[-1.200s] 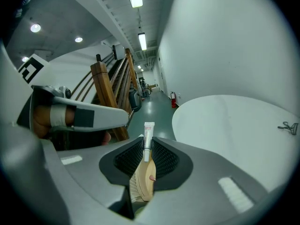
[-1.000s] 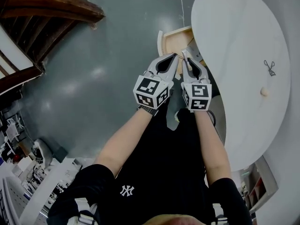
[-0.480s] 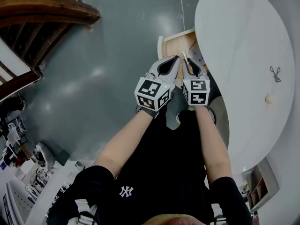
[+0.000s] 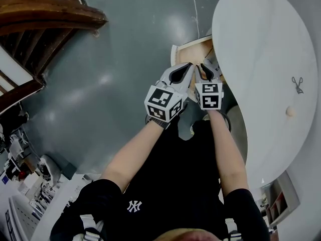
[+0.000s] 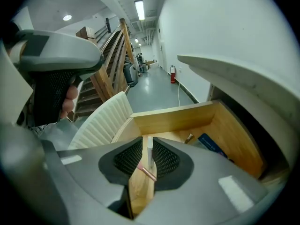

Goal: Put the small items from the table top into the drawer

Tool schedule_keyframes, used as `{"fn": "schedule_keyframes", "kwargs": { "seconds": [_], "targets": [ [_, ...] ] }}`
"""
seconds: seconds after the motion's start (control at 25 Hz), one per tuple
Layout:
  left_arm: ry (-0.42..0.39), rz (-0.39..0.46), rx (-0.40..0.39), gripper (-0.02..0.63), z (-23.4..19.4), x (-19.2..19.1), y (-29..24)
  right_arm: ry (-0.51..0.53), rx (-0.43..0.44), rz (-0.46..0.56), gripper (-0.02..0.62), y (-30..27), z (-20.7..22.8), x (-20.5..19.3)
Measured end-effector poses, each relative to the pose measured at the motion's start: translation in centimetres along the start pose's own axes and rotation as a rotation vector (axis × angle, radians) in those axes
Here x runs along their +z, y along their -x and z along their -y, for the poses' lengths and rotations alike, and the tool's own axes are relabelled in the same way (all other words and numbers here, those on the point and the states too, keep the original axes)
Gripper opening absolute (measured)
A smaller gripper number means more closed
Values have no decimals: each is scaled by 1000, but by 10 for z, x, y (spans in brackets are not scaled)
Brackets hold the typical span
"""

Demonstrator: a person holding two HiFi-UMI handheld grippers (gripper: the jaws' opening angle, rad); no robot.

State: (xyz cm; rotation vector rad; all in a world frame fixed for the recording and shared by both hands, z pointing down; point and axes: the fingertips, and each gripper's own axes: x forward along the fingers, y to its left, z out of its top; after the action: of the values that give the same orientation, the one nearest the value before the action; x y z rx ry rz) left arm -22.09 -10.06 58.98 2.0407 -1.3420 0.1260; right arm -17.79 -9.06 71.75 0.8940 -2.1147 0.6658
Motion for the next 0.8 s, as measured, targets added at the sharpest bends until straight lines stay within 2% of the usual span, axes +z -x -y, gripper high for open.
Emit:
{"fn": "schedule_keyframes", "kwargs": {
  "seconds": [0.12, 0.32, 0.64, 0.8],
  "targets": [
    [-2, -6, 1, 0, 2, 0, -1, 2, 5, -7, 110, 2, 1, -1],
    [-8, -20, -9, 0, 12, 8, 4, 0, 0, 9, 97, 22, -5, 10],
    [-45, -23, -54, 1, 58, 30, 10, -46, -26, 137, 28, 99, -4, 41],
    [-78, -19, -86, 1, 91, 37, 7, -76, -48, 202, 28, 139, 10, 51]
  ]
}}
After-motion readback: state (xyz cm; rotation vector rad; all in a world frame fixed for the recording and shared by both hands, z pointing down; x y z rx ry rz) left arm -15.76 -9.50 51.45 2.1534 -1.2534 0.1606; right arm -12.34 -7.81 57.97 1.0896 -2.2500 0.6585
